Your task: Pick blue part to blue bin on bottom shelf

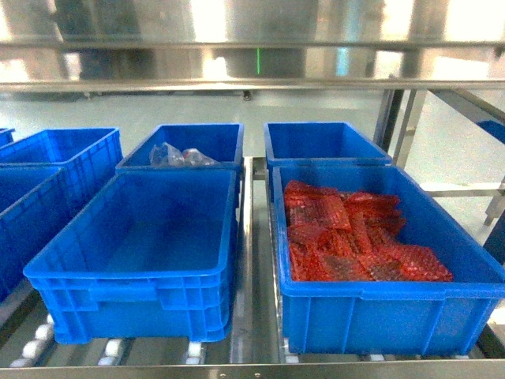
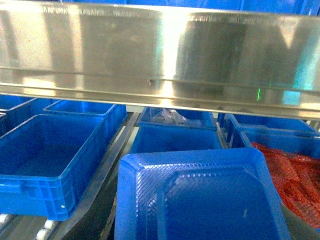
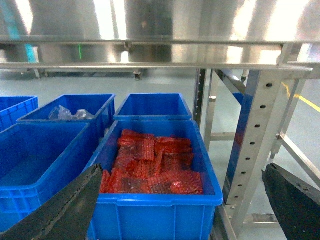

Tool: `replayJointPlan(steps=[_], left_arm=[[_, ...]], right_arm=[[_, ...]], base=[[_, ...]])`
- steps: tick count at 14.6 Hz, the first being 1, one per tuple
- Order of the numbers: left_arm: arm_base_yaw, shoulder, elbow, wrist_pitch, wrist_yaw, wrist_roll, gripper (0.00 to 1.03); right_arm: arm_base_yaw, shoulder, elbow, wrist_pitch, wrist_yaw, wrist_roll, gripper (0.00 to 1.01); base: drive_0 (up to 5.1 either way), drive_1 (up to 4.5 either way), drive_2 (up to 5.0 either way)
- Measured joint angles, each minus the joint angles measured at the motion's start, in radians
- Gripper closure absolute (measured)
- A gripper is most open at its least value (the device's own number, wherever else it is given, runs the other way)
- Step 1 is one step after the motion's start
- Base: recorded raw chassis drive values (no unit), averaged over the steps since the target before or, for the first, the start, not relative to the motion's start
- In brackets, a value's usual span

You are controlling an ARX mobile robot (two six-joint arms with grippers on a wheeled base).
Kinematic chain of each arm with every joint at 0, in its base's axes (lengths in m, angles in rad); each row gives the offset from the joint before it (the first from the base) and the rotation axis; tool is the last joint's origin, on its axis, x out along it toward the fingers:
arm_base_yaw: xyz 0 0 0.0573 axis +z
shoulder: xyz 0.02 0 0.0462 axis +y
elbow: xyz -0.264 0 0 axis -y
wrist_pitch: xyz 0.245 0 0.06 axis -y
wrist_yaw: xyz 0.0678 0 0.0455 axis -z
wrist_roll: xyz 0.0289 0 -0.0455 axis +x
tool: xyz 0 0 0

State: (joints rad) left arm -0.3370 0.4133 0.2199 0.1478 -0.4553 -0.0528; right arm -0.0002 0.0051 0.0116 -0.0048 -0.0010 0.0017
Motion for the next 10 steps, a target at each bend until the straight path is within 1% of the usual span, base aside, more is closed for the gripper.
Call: replayJointPlan(steps=[10], left_arm=[[0.0, 0.0, 0.0, -0.002, 0.002, 0.0, 0.59]], right_arm=[[0.0, 0.0, 0.0, 0.0, 0.0, 0.0, 0.03]], base=[[0.0, 0.0, 0.0]])
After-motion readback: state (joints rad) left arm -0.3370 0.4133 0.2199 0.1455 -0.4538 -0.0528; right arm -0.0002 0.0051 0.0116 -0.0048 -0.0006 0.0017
